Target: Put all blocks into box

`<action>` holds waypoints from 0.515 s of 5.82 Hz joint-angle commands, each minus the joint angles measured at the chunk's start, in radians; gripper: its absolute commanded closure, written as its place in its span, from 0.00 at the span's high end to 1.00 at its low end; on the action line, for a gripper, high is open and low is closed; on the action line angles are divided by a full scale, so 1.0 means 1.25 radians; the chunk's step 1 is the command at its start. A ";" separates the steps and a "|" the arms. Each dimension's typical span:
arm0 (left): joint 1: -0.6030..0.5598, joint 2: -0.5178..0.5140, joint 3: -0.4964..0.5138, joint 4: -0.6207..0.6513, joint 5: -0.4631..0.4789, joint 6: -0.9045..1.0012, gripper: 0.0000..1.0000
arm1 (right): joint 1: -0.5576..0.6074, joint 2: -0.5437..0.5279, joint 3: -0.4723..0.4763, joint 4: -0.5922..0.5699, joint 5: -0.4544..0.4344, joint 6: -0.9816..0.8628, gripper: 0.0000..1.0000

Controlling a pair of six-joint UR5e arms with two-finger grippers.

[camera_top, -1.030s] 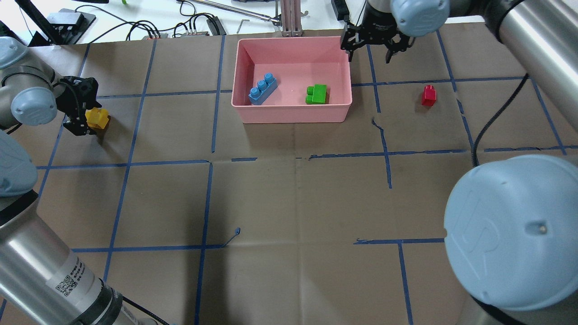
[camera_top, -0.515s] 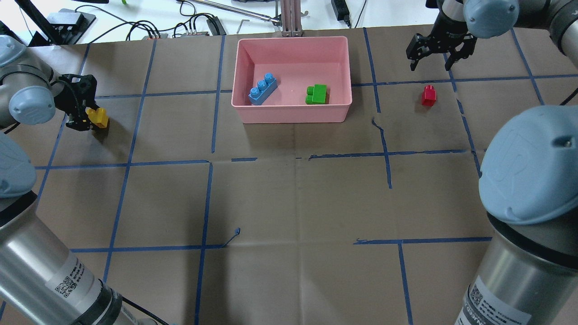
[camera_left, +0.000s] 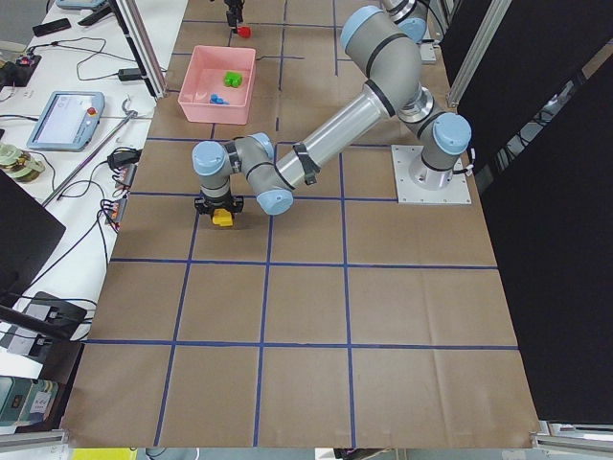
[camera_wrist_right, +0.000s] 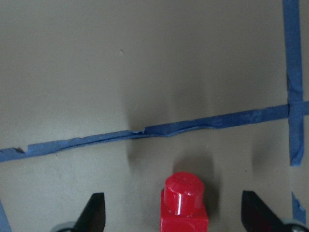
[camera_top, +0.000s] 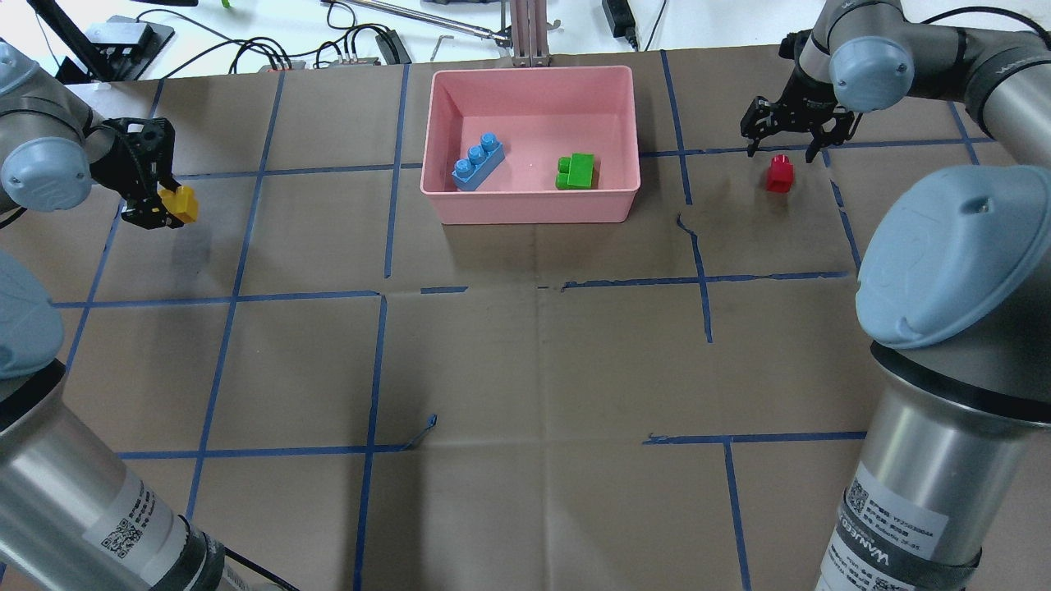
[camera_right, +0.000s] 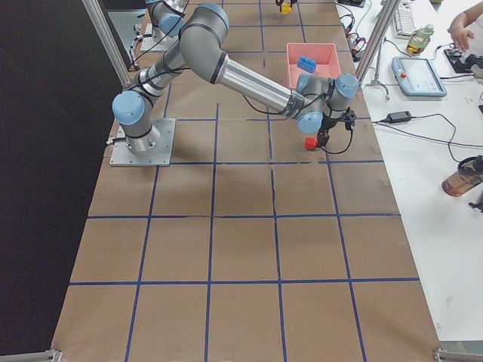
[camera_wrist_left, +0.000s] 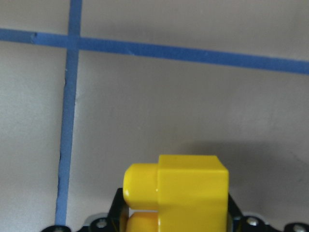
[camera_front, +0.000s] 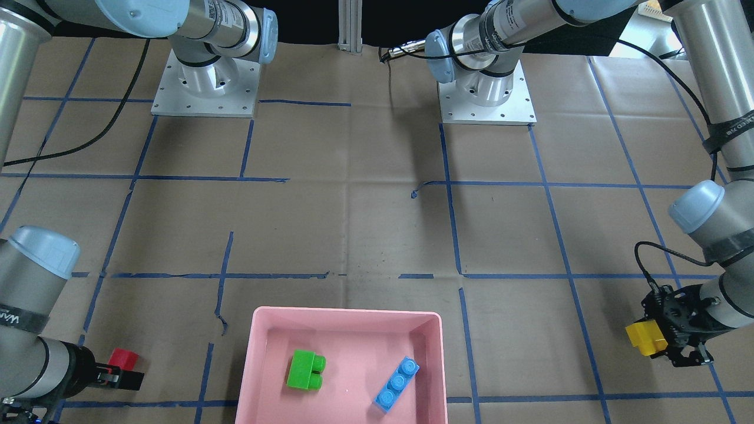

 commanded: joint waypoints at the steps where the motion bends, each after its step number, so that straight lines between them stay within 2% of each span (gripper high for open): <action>1: -0.093 0.054 0.014 -0.046 0.013 -0.089 0.01 | 0.000 0.007 0.001 0.002 -0.005 -0.004 0.60; 3: -0.207 0.044 0.129 -0.167 0.036 -0.234 0.01 | 0.000 0.003 0.001 0.010 -0.034 -0.013 0.28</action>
